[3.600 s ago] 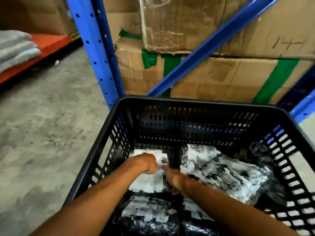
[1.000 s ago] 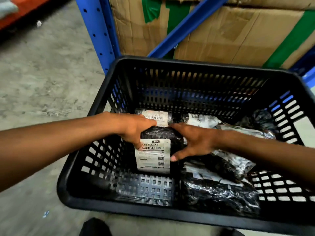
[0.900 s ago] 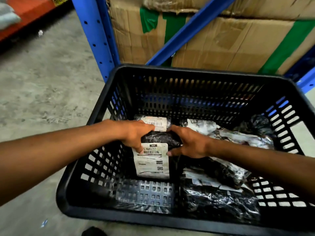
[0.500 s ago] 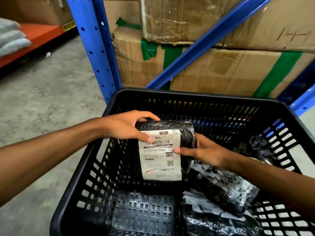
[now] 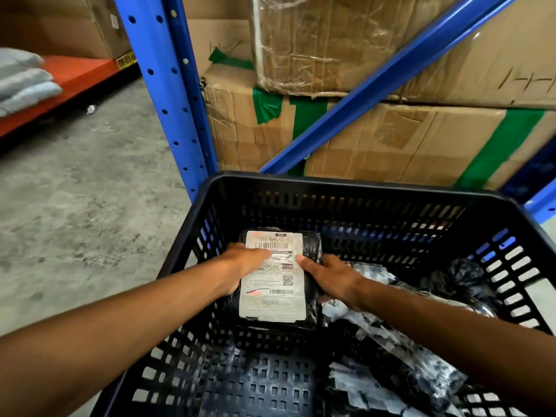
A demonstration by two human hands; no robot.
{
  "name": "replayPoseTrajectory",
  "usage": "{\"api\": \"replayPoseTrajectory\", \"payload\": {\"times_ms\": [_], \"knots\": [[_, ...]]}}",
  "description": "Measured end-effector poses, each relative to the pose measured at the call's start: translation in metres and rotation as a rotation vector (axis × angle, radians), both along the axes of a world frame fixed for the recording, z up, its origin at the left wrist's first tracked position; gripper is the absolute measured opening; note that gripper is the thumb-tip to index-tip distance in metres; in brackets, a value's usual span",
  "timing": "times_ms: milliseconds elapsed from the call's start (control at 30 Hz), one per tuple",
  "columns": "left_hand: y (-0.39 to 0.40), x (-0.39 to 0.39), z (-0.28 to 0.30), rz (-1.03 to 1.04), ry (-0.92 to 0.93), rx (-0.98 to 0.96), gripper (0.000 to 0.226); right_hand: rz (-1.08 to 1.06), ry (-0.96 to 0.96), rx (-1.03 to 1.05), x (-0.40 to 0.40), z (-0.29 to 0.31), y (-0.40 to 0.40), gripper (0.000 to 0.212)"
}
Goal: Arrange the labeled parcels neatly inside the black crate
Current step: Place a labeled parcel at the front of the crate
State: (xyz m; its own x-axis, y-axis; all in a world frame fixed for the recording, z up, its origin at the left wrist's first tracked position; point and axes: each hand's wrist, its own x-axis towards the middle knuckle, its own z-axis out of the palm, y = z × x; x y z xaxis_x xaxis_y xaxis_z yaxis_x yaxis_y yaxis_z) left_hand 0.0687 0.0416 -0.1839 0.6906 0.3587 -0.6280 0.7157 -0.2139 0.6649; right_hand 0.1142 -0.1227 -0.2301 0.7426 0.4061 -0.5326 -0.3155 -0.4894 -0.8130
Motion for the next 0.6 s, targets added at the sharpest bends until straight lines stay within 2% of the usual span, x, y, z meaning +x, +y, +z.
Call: {"api": "replayPoseTrajectory", "payload": {"times_ms": [67, 133, 200, 267, 367, 500, 567, 600], "knots": [[0.002, 0.007, -0.010, -0.019, 0.015, 0.084, 0.049, 0.025, -0.037, -0.179, 0.004, -0.003, 0.014, 0.061], [0.002, 0.010, -0.017, -0.086, 0.059, 0.115, 0.063, 0.092, 0.001, -0.319, 0.006, -0.008, 0.022, 0.089], [0.001, 0.008, -0.020, -0.124, 0.115, 0.148, 0.076, 0.117, -0.006, -0.339, 0.005, -0.015, 0.023, 0.100], [0.002, 0.008, -0.023, -0.152, 0.161, 0.191, 0.086, 0.124, -0.034, -0.314, 0.007, -0.021, 0.020, 0.097], [0.003, 0.009, -0.025, -0.220, 0.187, 0.246, 0.088, 0.116, -0.088, -0.297, 0.008, -0.027, 0.017, 0.088], [0.002, 0.007, -0.019, -0.316, 0.211, 0.330, 0.089, 0.158, -0.018, -0.387, 0.006, -0.014, 0.023, 0.086], [-0.004, 0.004, -0.015, -0.375, 0.196, 0.424, 0.091, 0.262, -0.030, -0.468, 0.006, 0.005, 0.020, 0.071], [-0.008, 0.003, -0.012, -0.425, 0.169, 0.507, 0.091, 0.363, -0.110, -0.527, 0.006, 0.017, 0.016, 0.062]]}}
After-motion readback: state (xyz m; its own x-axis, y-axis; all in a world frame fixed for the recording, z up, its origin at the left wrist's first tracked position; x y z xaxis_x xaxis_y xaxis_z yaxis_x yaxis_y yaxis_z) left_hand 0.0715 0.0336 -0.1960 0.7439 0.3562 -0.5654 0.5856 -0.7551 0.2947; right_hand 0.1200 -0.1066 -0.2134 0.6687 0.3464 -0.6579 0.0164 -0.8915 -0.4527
